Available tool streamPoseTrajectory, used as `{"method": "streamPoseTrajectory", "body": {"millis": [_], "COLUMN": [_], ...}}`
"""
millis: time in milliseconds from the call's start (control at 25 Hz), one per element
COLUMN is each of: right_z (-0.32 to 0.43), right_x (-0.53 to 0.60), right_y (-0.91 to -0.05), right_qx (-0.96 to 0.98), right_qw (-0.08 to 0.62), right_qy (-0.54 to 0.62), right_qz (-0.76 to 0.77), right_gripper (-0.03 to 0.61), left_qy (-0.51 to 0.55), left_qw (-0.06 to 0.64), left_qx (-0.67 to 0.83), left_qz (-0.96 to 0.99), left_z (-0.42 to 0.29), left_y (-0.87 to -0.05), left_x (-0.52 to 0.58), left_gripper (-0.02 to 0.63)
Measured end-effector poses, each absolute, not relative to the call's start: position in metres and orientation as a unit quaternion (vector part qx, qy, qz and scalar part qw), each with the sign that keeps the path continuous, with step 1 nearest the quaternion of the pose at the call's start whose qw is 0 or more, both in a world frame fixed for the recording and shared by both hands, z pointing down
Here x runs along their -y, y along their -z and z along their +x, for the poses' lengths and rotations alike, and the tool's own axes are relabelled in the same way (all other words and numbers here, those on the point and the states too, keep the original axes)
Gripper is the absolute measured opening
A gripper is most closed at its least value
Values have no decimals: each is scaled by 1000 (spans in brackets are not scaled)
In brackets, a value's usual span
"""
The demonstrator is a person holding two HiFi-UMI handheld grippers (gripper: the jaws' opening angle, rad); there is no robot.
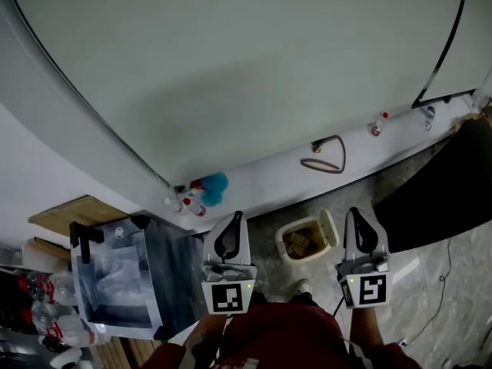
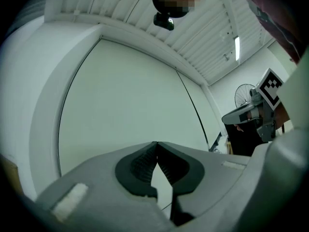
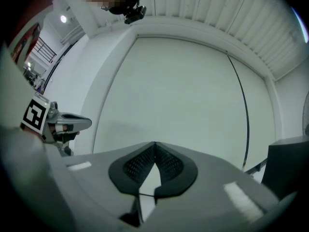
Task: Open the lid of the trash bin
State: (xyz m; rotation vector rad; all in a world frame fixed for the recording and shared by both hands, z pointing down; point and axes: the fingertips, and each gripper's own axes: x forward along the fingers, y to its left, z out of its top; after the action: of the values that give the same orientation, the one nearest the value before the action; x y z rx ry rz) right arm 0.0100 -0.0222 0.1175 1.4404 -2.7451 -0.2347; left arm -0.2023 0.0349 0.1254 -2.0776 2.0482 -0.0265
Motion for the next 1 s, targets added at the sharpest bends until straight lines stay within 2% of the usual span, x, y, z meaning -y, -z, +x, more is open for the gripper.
{"method": "streamPoseTrajectory", "body": {"millis": [200, 1000], "right_z": [5, 8], "right_x": [19, 19], "right_y": [-89, -93], "right_qx": [881, 879], "right_qw": [-22, -14], "right_qy": [114, 110], "right_qz": [459, 464], "right_gripper": [0, -1], "left_qy": [5, -11], "left_qw": [137, 132], "left_qx": [-696, -707], "left_qz": [-705, -694], "left_z": [-204, -213], "left_y": [-108, -104], "left_x": [-42, -47], "left_gripper": [3, 3]}}
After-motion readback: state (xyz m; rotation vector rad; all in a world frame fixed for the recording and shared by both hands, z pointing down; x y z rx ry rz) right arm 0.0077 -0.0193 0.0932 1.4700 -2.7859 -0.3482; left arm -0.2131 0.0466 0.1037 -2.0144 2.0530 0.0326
